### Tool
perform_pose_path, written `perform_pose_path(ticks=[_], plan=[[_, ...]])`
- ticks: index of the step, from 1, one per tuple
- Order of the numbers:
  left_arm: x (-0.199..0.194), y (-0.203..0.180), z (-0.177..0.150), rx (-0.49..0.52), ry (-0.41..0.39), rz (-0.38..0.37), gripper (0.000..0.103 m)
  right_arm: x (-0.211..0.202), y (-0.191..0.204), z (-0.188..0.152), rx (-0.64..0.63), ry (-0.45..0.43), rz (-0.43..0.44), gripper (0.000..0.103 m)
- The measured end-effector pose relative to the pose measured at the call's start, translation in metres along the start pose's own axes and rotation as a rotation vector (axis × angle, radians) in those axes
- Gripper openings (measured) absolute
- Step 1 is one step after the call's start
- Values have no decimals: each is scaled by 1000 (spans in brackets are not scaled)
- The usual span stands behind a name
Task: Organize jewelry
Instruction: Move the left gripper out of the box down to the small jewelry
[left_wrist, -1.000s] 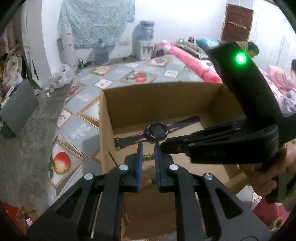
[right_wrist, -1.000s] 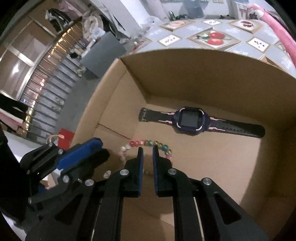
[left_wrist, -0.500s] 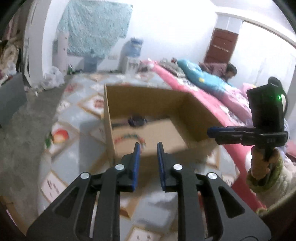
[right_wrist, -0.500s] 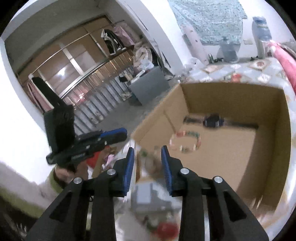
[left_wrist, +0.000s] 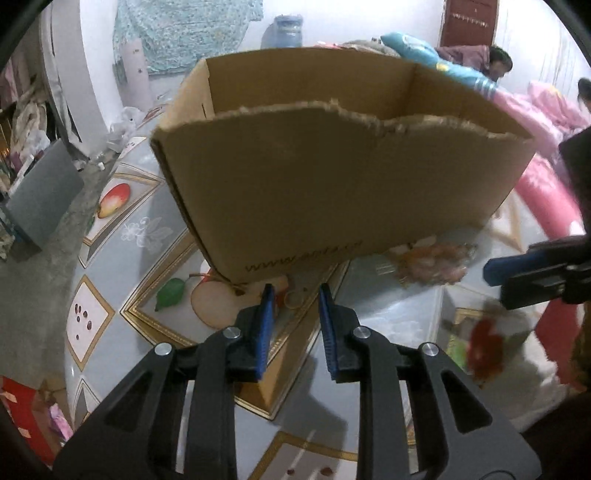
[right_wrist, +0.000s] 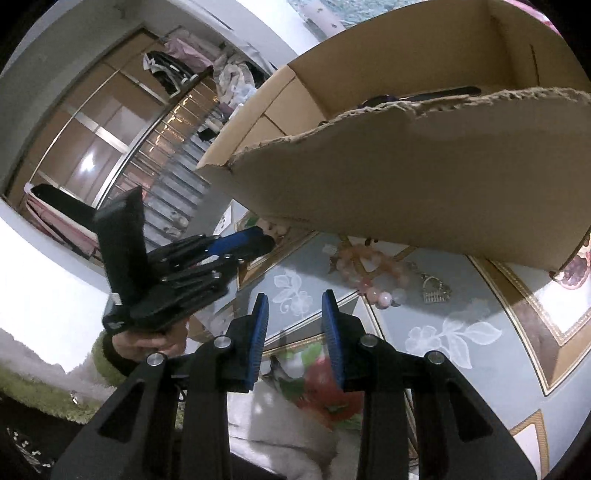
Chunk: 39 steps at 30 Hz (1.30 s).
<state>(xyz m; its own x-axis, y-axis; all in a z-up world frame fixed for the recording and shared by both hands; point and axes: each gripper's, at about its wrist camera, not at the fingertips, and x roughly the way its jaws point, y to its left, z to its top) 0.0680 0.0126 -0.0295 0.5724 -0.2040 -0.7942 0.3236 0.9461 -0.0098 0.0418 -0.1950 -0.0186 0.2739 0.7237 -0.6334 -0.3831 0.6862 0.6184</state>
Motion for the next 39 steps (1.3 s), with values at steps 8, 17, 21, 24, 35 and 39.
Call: perform_pose_path(ticks=[8, 17, 21, 24, 35, 39], plan=[[12, -2, 2, 11, 30, 15, 22, 7, -5, -5, 5, 3, 11, 30], [16, -3, 4, 26, 16, 5, 10, 8, -3, -9, 3, -5, -17, 30], [13, -4, 1, 19, 14, -2, 10, 5, 7, -12, -49, -25, -62, 30], [8, -4, -4, 18, 10, -5, 10, 11, 17, -12, -98, -19, -88, 30], [0, -3, -13, -3, -8, -24, 10, 46, 43, -7, -256, 8, -229, 30], [-1, -2, -18, -3, -12, -28, 10, 47, 47, -5, -298, -8, -288, 30]])
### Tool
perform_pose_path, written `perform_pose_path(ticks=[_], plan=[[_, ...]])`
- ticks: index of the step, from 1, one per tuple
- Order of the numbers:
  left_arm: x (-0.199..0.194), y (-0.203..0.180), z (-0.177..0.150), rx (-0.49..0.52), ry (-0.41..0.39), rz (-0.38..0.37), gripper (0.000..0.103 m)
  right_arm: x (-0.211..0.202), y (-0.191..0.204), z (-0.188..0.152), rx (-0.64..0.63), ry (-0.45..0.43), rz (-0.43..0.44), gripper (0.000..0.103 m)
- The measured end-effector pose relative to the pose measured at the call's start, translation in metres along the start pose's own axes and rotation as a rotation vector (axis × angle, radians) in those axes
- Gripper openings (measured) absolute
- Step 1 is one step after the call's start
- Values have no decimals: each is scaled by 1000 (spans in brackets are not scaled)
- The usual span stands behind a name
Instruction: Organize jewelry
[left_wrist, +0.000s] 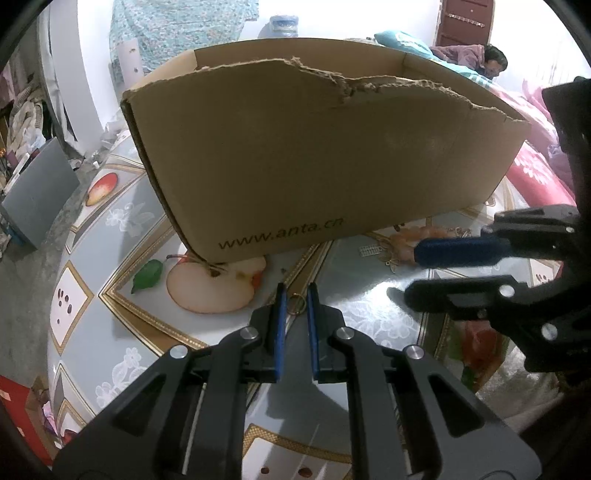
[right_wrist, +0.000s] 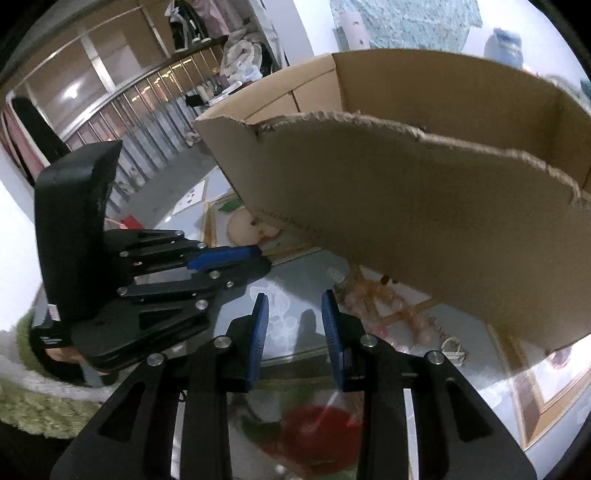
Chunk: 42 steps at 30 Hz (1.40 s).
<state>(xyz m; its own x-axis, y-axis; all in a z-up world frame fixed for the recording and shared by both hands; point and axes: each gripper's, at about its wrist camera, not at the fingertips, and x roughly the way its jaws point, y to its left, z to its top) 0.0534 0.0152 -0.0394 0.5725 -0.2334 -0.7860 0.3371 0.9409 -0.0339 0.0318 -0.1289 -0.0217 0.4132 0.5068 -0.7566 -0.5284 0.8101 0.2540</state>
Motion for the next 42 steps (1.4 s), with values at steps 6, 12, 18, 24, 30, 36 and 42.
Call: perform_pose_path(ticks=[6, 12, 18, 24, 30, 36, 42], plan=[[-2, 4, -3, -1, -5, -7, 10, -4, 2, -1, -71, -8, -137, 30], [-3, 5, -4, 0, -8, -10, 10, 11, -1, -4, -150, 36, -233, 24], [-3, 5, -4, -3, -9, -12, 10, 15, -5, -4, -156, 54, -237, 10], [-3, 5, -4, -4, -9, -13, 10, -17, -17, 1, -76, -22, -180, 10], [-3, 5, -4, -5, -8, -13, 10, -69, -54, 3, 109, -120, -87, 10], [-3, 3, -2, -3, -9, -7, 10, -101, -86, -13, 201, -139, -151, 10], [-1, 0, -1, 0, -6, 0, 10, -111, -98, -23, 144, -128, -439, 10]])
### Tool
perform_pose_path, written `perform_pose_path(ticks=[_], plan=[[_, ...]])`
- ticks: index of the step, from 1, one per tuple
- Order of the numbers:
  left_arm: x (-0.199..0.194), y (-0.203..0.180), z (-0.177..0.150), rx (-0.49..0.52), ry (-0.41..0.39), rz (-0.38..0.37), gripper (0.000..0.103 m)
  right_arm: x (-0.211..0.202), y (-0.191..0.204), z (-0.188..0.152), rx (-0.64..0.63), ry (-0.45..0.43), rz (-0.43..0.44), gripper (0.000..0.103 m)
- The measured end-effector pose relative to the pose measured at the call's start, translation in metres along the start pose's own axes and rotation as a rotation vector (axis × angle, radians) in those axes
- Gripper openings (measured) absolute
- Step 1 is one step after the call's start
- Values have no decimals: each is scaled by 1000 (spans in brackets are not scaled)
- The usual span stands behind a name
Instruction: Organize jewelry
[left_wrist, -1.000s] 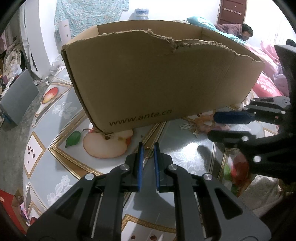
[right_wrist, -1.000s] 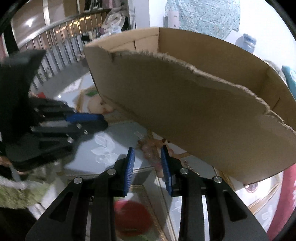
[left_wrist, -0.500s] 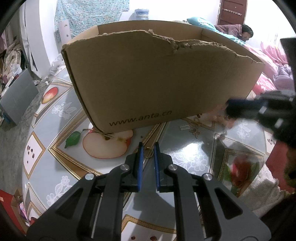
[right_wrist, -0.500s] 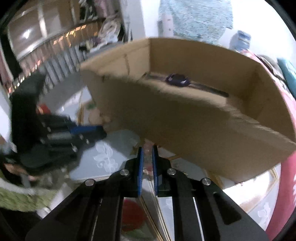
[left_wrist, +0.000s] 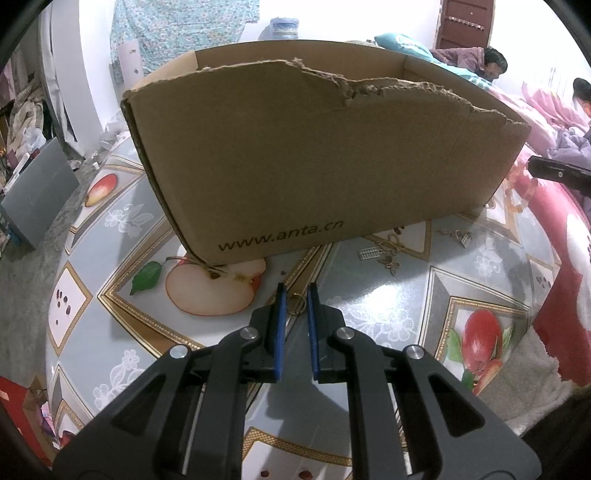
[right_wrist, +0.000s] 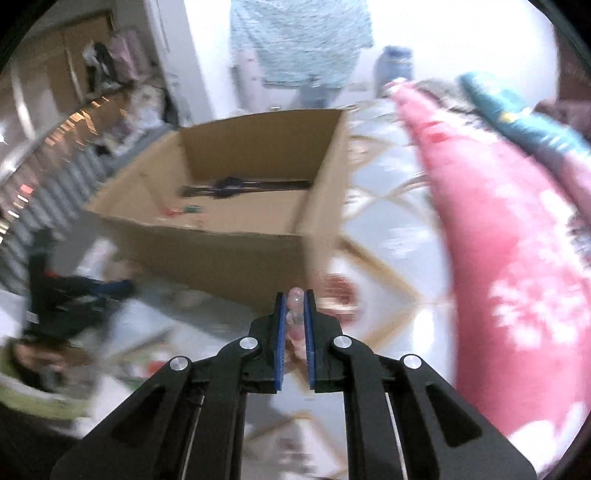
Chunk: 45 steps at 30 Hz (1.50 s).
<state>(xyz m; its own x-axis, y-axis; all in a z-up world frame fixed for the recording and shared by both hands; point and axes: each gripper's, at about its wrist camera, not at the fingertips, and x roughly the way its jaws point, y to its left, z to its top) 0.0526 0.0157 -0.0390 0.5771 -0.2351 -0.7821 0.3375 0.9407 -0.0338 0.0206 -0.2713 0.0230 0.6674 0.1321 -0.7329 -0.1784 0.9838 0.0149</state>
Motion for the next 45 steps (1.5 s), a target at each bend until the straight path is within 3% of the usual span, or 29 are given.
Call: perform_pose_path(ticks=[3, 9, 12, 16, 18, 31, 35, 41, 45], plan=[[0, 0, 0, 0, 1, 3, 10, 12, 13, -9, -109, 12, -98, 10], [1, -2, 1, 2, 3, 8, 10, 45, 45, -36, -260, 123, -131, 14], [2, -3, 2, 5, 1, 12, 10, 37, 51, -32, -224, 85, -73, 26], [4, -3, 2, 1, -1, 9, 10, 35, 54, -24, -109, 82, 96, 26], [4, -3, 2, 1, -1, 10, 10, 41, 61, -24, -92, 94, 140, 26], [3, -2, 1, -2, -4, 4, 10, 74, 78, -24, -115, 118, 113, 26], [2, -1, 1, -2, -5, 3, 10, 74, 79, -24, -122, 126, 133, 18], [2, -1, 0, -2, -6, 3, 10, 73, 78, -24, -121, 132, 149, 17], [1, -1, 0, -2, -7, 2, 10, 68, 73, -24, -101, 133, 168, 8]])
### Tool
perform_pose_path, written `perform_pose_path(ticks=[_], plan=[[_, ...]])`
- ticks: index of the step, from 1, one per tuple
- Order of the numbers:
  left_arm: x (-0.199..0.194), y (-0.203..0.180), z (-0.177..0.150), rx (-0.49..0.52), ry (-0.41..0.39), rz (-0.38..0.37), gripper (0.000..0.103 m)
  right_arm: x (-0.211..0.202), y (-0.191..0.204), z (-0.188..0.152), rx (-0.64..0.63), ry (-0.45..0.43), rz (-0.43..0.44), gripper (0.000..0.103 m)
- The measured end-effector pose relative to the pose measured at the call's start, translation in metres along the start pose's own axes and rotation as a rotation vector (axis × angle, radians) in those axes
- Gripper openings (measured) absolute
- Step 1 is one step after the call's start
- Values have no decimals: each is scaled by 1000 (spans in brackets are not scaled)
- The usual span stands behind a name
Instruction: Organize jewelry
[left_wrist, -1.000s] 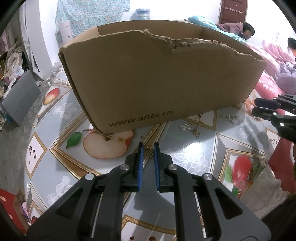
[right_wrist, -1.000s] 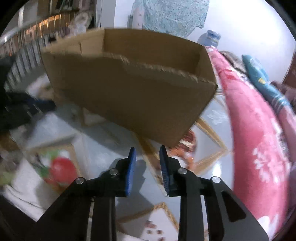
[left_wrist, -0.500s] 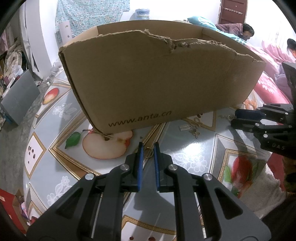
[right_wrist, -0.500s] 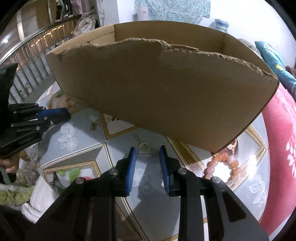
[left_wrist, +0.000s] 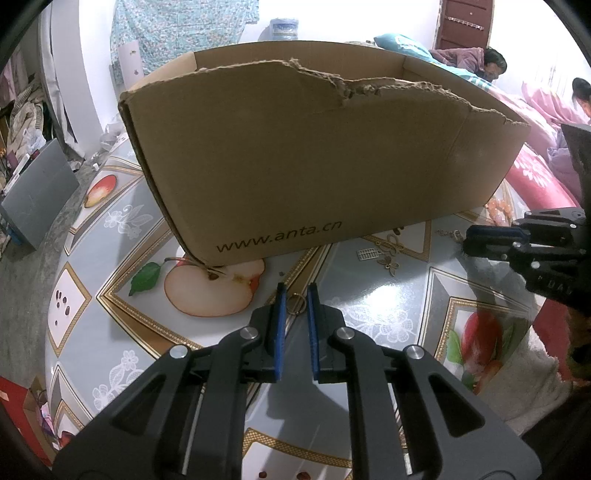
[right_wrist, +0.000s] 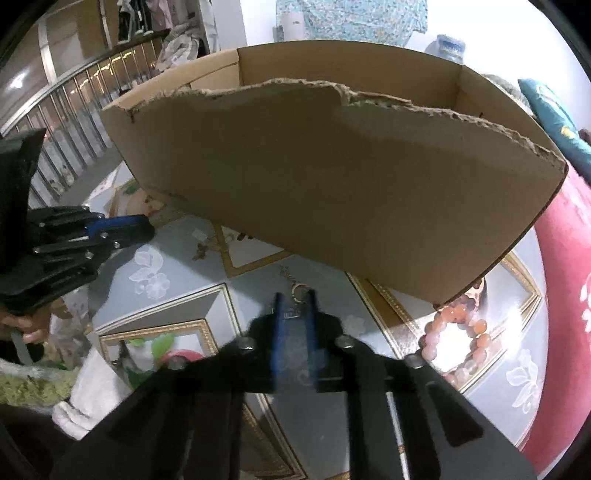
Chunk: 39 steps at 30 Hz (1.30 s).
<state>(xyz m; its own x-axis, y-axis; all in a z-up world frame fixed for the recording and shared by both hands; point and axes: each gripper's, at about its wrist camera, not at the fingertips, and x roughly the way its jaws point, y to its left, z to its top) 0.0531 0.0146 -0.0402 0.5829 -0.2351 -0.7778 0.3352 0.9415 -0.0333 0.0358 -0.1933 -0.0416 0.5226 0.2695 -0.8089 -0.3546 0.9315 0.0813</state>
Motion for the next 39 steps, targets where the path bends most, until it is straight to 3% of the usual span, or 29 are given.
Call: perform_pose_path(ticks=[9, 11, 14, 18, 20, 21, 25, 27, 39], plan=[[-2, 1, -1, 2, -2, 0, 10, -12, -2, -2, 19, 1, 38, 8], [-2, 1, -1, 3, -2, 0, 10, -14, -3, -1, 23, -6, 38, 10], [-2, 1, -1, 3, -2, 1, 10, -10, -1, 0, 10, -4, 38, 28], [-2, 0, 0, 6, 0, 2, 10, 1, 4, 0, -38, 28, 25, 29], [-2, 0, 0, 6, 0, 2, 10, 0, 7, -2, -61, 29, 3, 26], [-2, 0, 0, 6, 1, 3, 10, -2, 8, -1, -69, 31, -1, 17], [-2, 1, 0, 6, 0, 2, 10, -9, 6, -1, -46, 33, 15, 16], [-2, 1, 0, 6, 0, 1, 10, -14, 3, 0, -30, 34, 27, 3], [-2, 0, 0, 6, -2, 1, 10, -35, -17, 12, 100, 44, 77, 4]])
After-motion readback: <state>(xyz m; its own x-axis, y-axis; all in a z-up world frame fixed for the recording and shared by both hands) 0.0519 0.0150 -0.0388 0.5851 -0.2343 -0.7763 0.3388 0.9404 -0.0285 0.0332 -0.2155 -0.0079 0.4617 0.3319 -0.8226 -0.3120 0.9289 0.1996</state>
